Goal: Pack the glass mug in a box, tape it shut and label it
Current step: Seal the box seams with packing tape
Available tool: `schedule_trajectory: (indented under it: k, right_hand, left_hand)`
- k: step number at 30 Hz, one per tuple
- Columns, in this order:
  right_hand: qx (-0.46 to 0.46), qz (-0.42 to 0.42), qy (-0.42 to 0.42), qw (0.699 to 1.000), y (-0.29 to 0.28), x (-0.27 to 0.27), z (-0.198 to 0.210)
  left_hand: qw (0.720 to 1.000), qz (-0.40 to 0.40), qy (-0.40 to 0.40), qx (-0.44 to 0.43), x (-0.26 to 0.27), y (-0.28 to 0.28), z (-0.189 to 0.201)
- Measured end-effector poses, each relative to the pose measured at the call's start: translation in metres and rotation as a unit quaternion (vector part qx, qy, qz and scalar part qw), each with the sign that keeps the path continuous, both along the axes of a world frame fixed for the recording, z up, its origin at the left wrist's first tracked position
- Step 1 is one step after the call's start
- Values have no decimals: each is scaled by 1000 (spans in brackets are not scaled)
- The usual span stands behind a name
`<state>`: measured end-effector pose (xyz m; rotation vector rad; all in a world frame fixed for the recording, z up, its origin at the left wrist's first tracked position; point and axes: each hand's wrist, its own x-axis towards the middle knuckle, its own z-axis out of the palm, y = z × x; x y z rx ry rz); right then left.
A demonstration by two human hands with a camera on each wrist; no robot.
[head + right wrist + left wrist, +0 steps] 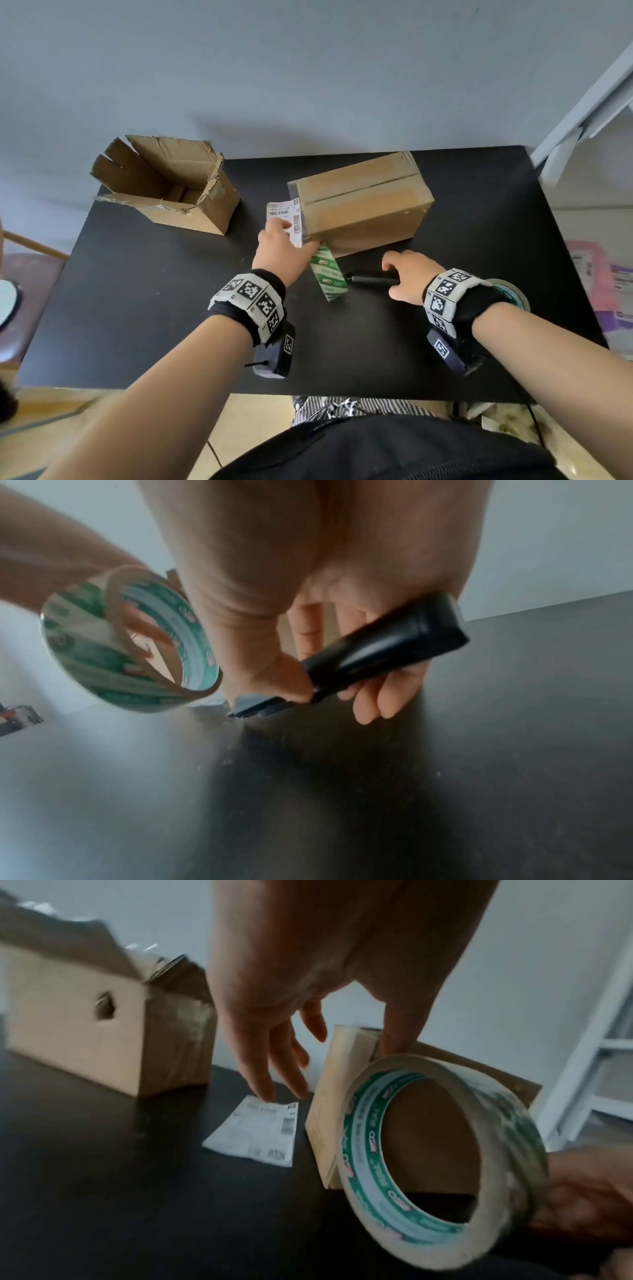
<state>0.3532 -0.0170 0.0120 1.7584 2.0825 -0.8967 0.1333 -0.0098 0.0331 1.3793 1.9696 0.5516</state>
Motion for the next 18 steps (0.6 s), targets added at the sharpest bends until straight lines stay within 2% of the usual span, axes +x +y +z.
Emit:
schedule_trajectory:
  k: [6, 10, 13, 15, 18]
  right_hand:
    - [45, -32, 23, 998, 4, 13, 30]
    - [79, -44, 64, 994, 5, 17, 47]
    - [96, -33, 121, 987, 6, 13, 56]
    - [104, -12, 142, 984, 8, 6, 61]
    - [118, 22, 157, 980, 10, -5, 65]
  left_hand:
    - [984, 98, -149, -32, 8, -7, -16]
    - [950, 166, -260, -55, 18, -15, -16]
    - [900, 204, -378, -67, 23, -21, -13]
    - [885, 205, -411, -73, 25, -25, -10]
    - [878, 204, -426, -75, 29, -28, -6]
